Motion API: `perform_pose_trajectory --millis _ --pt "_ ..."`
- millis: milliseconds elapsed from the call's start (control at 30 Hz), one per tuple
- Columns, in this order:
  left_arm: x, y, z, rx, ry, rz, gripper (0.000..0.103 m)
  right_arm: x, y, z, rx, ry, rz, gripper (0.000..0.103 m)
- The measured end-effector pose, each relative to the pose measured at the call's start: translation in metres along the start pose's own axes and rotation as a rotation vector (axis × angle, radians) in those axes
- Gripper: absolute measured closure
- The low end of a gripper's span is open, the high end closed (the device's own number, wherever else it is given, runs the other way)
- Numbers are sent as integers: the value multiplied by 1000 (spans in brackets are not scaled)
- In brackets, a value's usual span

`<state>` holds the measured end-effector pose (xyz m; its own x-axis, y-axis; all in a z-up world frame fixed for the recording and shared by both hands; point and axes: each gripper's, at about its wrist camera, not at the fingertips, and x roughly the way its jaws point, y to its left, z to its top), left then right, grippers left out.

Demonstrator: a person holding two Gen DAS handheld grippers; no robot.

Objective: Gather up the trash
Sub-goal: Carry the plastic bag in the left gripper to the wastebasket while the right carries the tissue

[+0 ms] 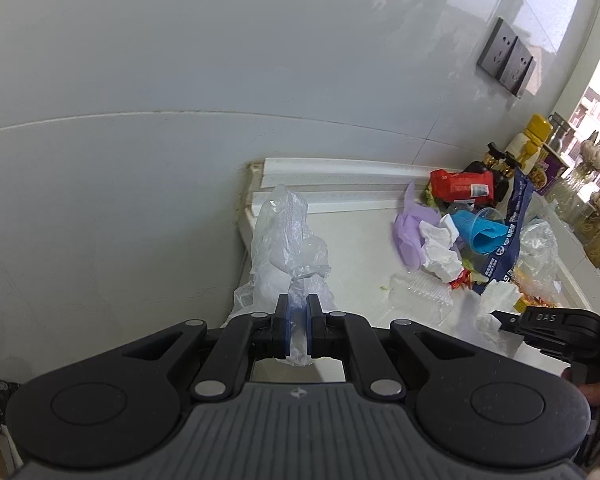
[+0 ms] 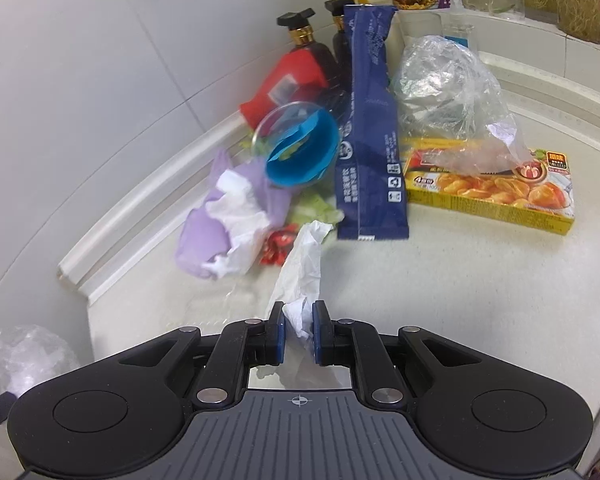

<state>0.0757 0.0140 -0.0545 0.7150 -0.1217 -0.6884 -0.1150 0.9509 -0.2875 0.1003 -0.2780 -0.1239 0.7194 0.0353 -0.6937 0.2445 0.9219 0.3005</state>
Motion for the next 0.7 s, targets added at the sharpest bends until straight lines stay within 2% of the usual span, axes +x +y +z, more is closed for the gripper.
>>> perform_pose_trajectory --millis 367,700 --pt "-7 32 -23 -99 50 24 97 -27 35 -29 -88 80 25 91" --pt "4 71 -44 -212 132 62 97 -21 68 -66 -163 190 84 91"
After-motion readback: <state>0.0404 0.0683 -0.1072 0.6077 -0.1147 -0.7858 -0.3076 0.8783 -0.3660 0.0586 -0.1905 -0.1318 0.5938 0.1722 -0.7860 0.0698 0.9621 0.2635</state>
